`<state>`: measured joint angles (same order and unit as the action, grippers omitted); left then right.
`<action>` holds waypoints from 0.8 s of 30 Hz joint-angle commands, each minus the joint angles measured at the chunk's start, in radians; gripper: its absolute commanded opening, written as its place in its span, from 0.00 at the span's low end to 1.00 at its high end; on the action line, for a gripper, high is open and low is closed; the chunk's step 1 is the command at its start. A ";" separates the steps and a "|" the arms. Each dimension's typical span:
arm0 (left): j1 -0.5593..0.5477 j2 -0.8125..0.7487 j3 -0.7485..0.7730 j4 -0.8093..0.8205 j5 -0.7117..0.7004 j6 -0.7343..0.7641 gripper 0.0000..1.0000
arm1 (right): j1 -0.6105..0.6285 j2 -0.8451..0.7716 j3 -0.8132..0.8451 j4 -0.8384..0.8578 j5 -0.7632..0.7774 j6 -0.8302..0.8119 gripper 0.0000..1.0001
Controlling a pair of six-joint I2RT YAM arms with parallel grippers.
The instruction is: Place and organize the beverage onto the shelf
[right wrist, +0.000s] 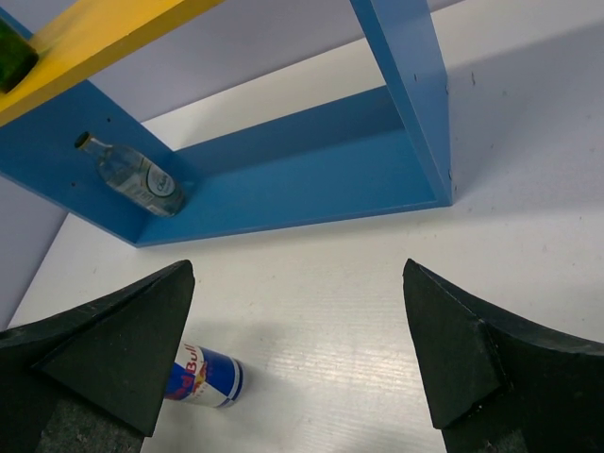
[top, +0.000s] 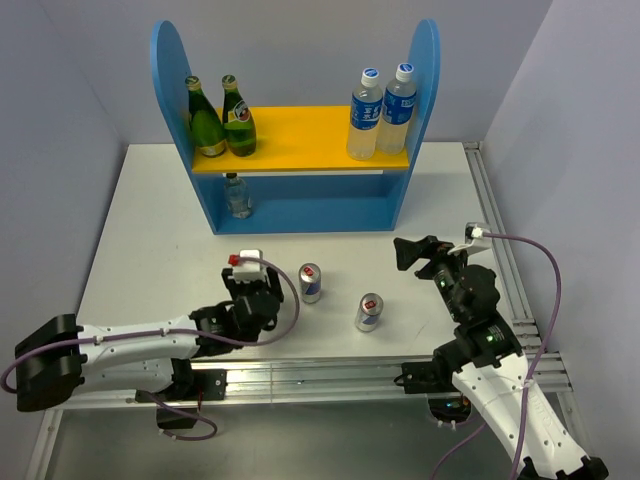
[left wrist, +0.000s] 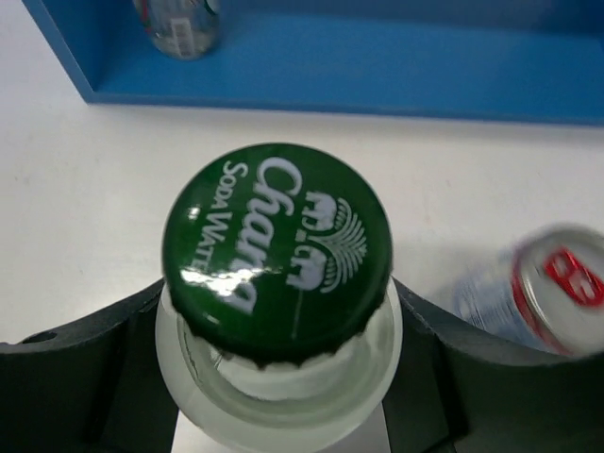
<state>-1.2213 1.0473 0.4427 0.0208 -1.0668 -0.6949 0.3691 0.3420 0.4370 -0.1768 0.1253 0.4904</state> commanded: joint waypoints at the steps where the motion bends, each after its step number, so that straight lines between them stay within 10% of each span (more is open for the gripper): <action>1: 0.115 -0.011 0.014 0.344 0.046 0.156 0.00 | 0.005 0.012 -0.003 0.048 -0.004 0.007 0.98; 11: 0.417 0.353 0.189 0.587 0.289 0.311 0.00 | 0.007 -0.001 -0.006 0.039 -0.021 0.000 0.98; 24: 0.546 0.600 0.361 0.852 0.442 0.480 0.00 | 0.005 0.006 -0.009 0.049 -0.032 0.001 0.98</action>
<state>-0.6952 1.6424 0.7059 0.6521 -0.6510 -0.2779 0.3691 0.3447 0.4313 -0.1719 0.1032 0.4934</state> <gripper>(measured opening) 0.710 0.983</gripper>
